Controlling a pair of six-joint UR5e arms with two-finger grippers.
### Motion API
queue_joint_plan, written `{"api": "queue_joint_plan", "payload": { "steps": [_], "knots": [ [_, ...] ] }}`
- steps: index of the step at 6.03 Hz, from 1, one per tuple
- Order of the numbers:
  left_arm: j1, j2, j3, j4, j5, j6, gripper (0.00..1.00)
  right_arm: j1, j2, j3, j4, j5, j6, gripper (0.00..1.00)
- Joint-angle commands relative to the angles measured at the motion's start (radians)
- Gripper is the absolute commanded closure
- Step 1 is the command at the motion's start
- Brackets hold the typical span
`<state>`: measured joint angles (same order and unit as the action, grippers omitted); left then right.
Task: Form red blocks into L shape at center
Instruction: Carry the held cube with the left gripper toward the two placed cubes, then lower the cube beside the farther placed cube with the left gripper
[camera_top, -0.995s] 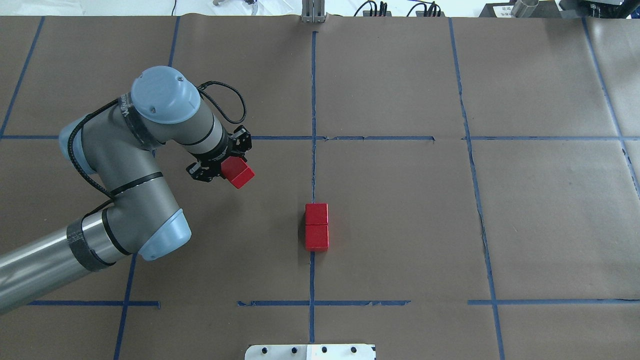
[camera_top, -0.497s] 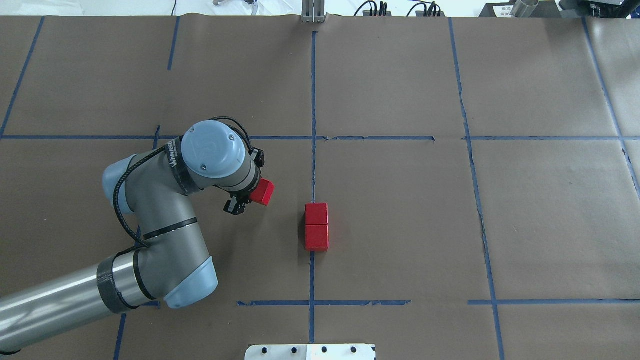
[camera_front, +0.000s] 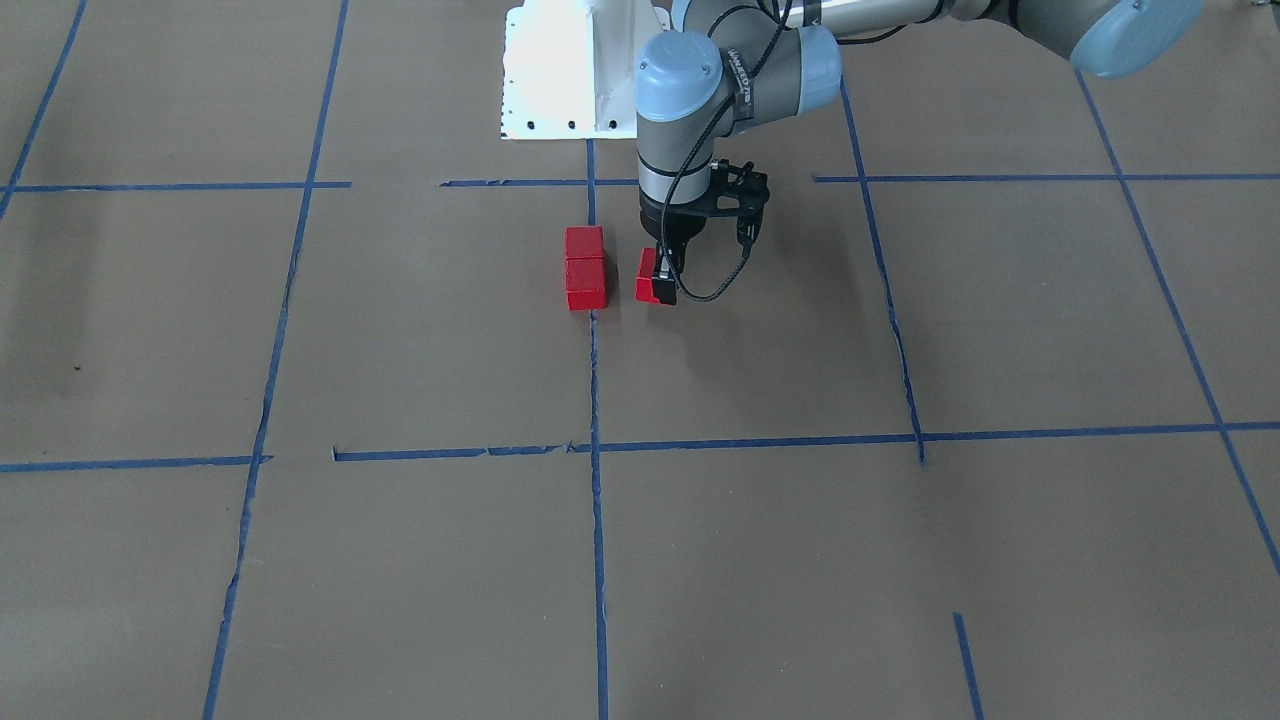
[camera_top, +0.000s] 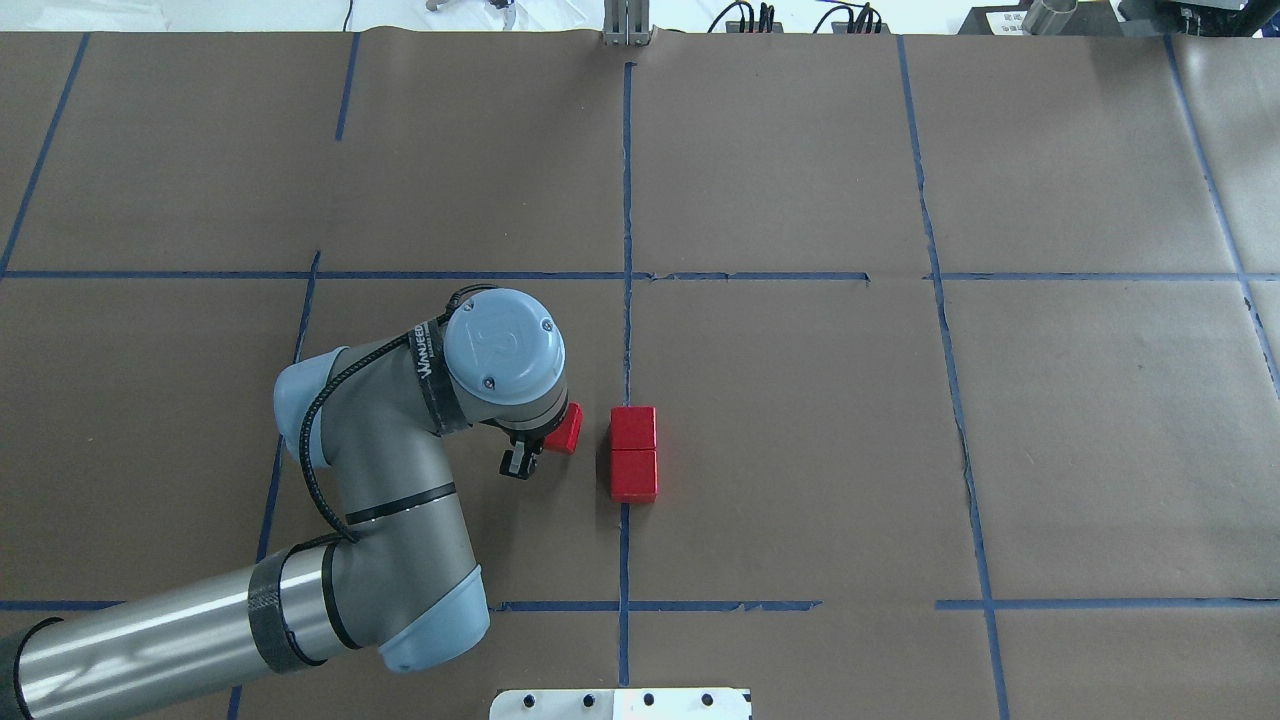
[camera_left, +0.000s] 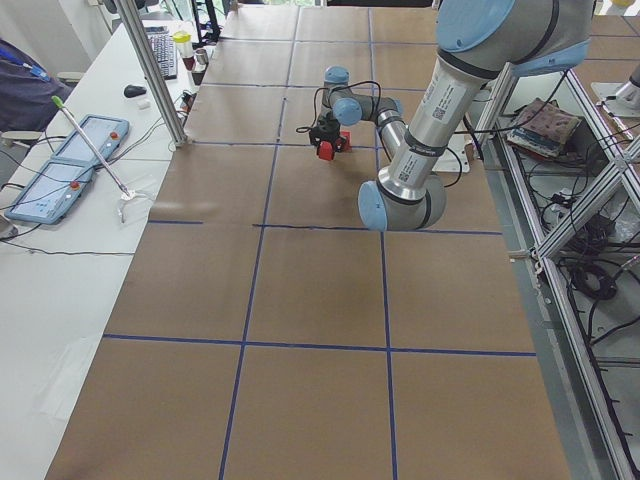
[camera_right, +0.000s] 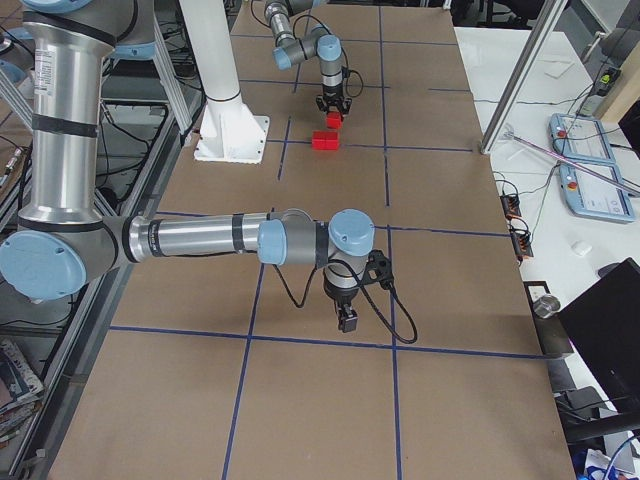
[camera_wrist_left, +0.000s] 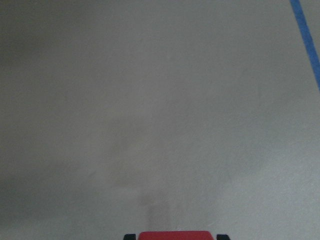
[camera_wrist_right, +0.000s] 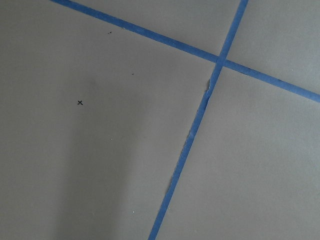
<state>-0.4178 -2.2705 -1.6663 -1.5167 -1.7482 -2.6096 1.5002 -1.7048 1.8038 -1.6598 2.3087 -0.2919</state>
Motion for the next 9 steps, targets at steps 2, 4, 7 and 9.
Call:
{"api": "queue_joint_plan", "payload": {
  "steps": [2, 4, 7, 9],
  "knots": [
    [0.024, -0.079, 0.089, -0.010, 0.000, -0.041, 0.75, 0.000, 0.001, -0.004, 0.000, -0.002, -0.001, 0.01],
    [0.008, -0.073, 0.089, 0.006, 0.001, -0.043, 0.74, 0.000, 0.001, -0.003, 0.000, -0.002, 0.000, 0.01],
    [0.011, -0.075, 0.092, 0.007, 0.000, -0.093, 0.74, 0.000, 0.001, -0.003, 0.000, -0.002, 0.000, 0.01],
    [0.011, -0.073, 0.092, 0.006, 0.000, -0.140, 0.74, 0.000, 0.001, -0.003, 0.000, -0.002, 0.000, 0.01]
  ]
}}
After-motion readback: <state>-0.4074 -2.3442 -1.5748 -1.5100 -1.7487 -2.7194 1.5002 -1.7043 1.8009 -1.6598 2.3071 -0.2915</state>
